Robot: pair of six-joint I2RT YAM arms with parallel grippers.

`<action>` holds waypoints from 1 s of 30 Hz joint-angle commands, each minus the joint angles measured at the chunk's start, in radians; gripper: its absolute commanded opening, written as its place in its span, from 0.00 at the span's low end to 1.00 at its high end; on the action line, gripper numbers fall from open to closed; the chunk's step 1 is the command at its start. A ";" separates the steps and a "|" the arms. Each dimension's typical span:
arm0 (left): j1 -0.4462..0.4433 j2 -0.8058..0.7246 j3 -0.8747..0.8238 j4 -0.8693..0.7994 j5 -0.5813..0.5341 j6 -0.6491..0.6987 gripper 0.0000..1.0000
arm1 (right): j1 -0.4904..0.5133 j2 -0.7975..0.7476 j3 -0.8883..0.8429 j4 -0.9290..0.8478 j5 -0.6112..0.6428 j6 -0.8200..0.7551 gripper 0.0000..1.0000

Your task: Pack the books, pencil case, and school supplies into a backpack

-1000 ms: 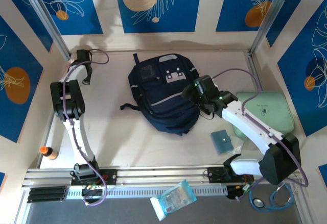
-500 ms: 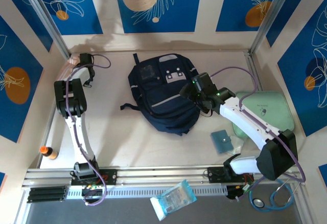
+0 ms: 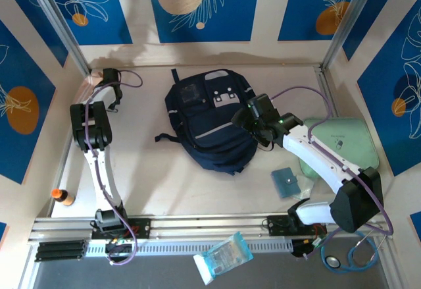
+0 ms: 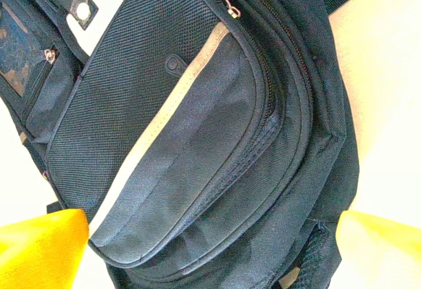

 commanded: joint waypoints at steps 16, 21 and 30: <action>-0.377 -0.289 0.018 -0.450 0.215 -0.483 0.00 | 0.015 -0.019 0.015 0.090 -0.053 -0.059 0.97; -0.443 -0.442 -0.030 -0.420 0.449 -0.567 0.01 | 0.008 -0.043 -0.021 0.158 -0.112 -0.082 0.95; -0.630 -0.652 -0.298 -0.168 0.924 -0.607 0.05 | -0.077 -0.068 -0.085 0.293 -0.306 -0.068 0.95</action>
